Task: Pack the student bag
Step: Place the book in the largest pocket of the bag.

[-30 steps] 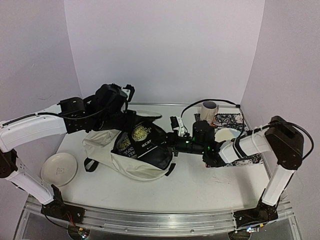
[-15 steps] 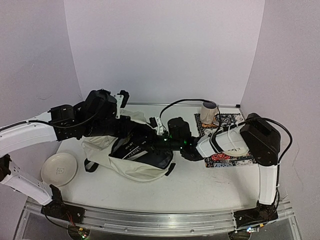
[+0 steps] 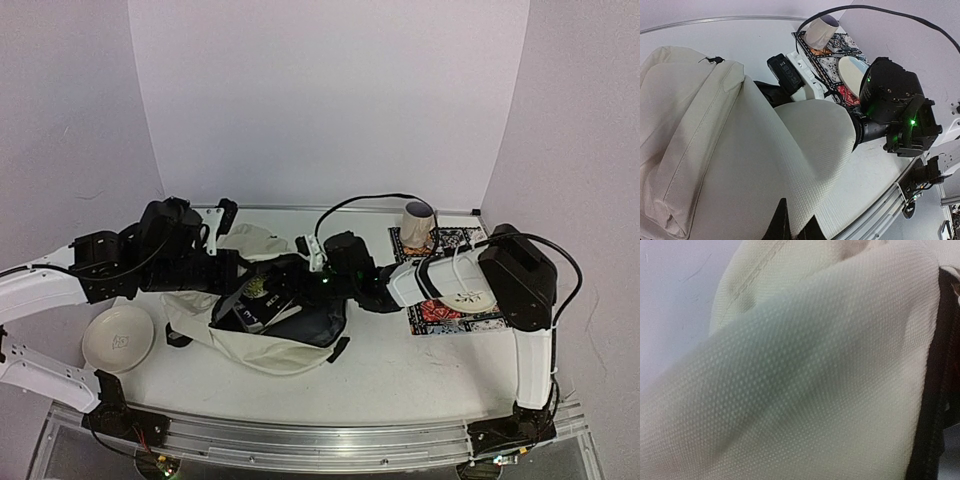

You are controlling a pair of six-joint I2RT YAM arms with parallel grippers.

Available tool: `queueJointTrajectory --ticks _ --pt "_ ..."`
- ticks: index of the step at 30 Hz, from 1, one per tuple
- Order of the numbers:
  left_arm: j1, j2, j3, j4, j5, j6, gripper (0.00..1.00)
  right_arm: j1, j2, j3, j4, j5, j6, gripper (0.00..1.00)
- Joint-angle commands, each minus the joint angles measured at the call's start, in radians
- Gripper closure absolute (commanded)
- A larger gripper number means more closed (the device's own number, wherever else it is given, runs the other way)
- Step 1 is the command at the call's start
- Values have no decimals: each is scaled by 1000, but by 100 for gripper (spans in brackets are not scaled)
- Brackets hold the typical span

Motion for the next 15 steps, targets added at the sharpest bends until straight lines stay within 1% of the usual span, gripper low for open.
queueJointTrajectory --ticks 1,8,12,15 --pt "-9 -29 -7 96 66 -34 100 4 -75 9 -90 6 -101 36" --pt "-9 -16 -19 146 113 -41 100 21 -135 -51 -134 32 -132 34" --pt "-10 13 -25 181 157 -48 100 47 -102 8 -164 69 -143 34" --pt "-10 17 -23 194 187 -53 100 66 -51 90 -226 116 -165 33"
